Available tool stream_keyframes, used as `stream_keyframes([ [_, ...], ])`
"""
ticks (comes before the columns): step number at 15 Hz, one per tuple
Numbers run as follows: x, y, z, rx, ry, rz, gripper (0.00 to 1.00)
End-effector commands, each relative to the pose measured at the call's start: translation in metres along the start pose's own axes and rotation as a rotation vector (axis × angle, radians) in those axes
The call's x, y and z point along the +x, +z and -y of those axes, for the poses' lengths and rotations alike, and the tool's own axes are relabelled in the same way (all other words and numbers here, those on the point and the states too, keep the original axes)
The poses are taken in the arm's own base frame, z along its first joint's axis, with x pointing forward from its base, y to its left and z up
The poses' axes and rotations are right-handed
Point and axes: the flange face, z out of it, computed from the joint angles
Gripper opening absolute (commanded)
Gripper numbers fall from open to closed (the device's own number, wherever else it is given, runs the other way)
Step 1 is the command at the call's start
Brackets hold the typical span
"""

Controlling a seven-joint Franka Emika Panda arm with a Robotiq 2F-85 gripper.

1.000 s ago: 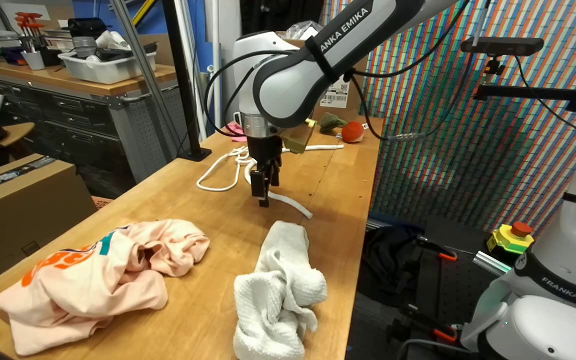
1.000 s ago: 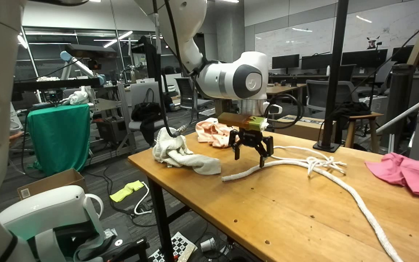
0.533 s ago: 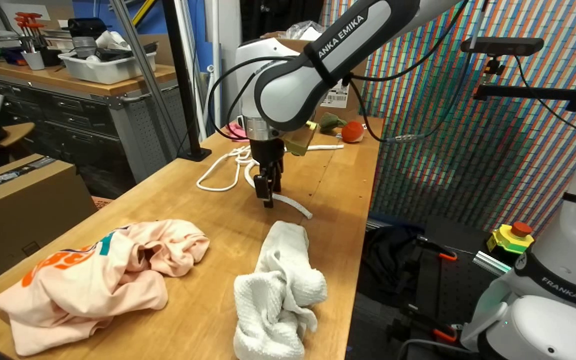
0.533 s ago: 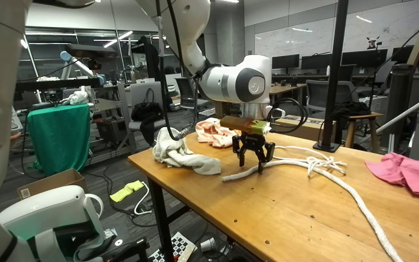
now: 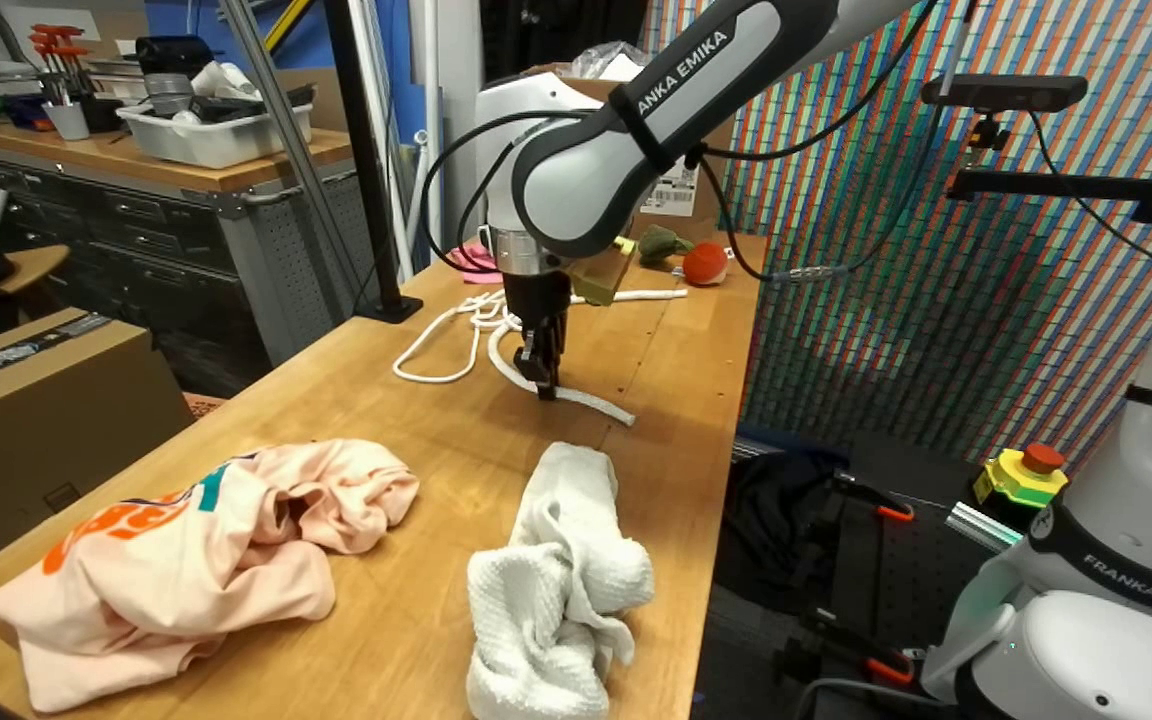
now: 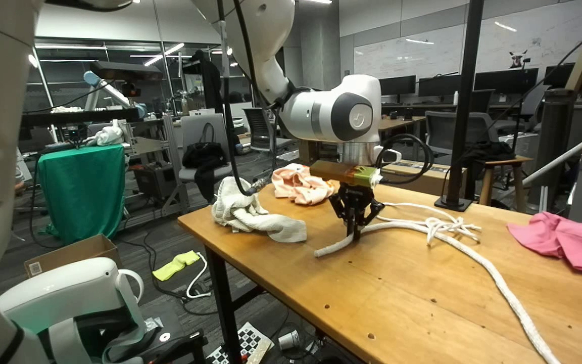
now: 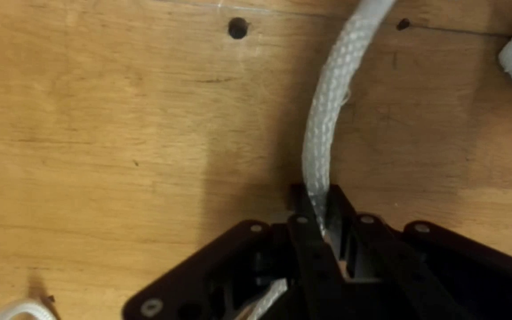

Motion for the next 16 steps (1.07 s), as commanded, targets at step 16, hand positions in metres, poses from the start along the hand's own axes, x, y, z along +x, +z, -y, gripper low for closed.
stream_keyframes([
  [16,-0.083,0.006,-0.089,-0.108,0.133,0.236,0.18],
])
